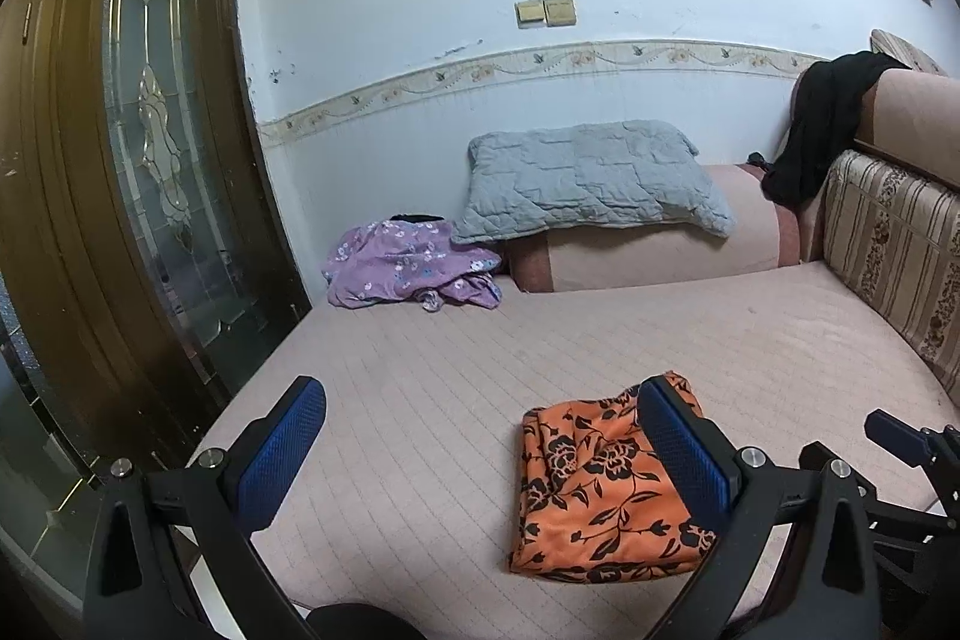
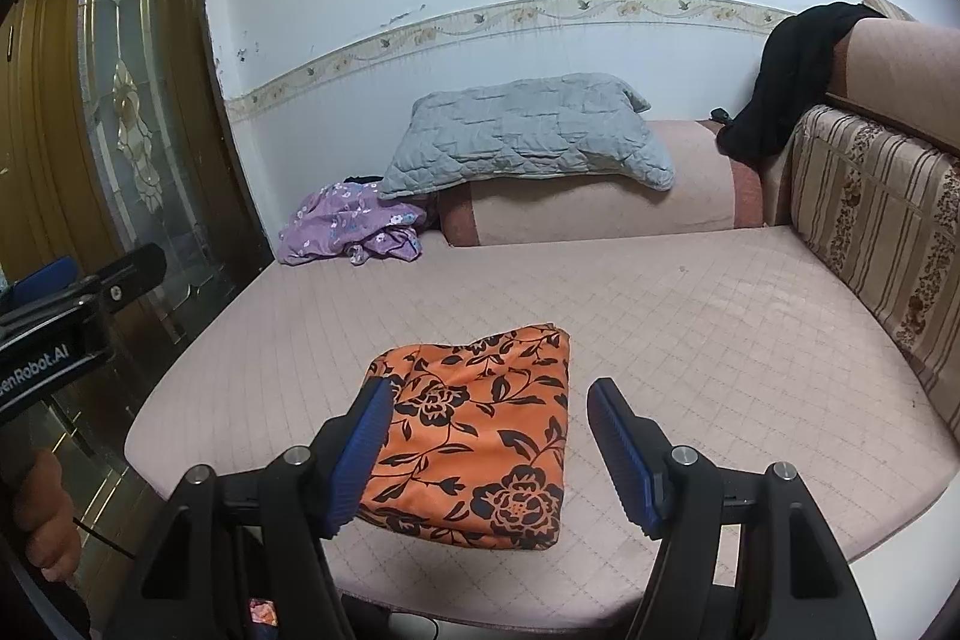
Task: Fold small clothes
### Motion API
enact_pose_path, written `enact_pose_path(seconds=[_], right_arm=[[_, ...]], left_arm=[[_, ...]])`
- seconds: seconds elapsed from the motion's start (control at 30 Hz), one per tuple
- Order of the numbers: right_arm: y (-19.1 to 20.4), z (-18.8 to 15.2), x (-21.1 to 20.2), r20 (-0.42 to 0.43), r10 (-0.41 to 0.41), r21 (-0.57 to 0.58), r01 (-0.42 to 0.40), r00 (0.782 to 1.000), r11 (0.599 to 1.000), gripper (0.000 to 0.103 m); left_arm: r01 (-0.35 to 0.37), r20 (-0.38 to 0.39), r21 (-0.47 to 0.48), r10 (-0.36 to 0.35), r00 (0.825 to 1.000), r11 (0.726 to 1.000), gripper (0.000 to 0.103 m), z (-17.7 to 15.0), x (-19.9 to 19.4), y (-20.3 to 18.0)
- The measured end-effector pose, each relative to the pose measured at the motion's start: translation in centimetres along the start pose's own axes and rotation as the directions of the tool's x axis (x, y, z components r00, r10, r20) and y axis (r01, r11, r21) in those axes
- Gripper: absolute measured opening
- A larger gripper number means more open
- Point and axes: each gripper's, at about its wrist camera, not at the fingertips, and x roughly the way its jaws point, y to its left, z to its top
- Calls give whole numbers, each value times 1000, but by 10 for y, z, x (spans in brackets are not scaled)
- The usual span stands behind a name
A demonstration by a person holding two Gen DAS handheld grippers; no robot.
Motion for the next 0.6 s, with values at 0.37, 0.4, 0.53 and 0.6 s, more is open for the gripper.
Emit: enact_pose_path(seconds=[0.37,0.4,0.53,0.6], right_arm=[[9,-3,4,-9,-14,-21,14,1000,1000,71],[9,-3,5,-9,-16,-22,16,1000,1000,71],[11,-3,4,-11,-17,-27,17,1000,999,71],[12,-2,4,-11,-18,-33,18,1000,999,71]], left_arm=[[-2,-28,-31,1,1000,1000,103,-6,9,11],[-2,-30,-34,1,1000,999,103,-6,10,12],[-2,-37,-44,0,999,999,103,-8,13,16],[0,-40,-45,-2,999,999,103,-8,15,18]])
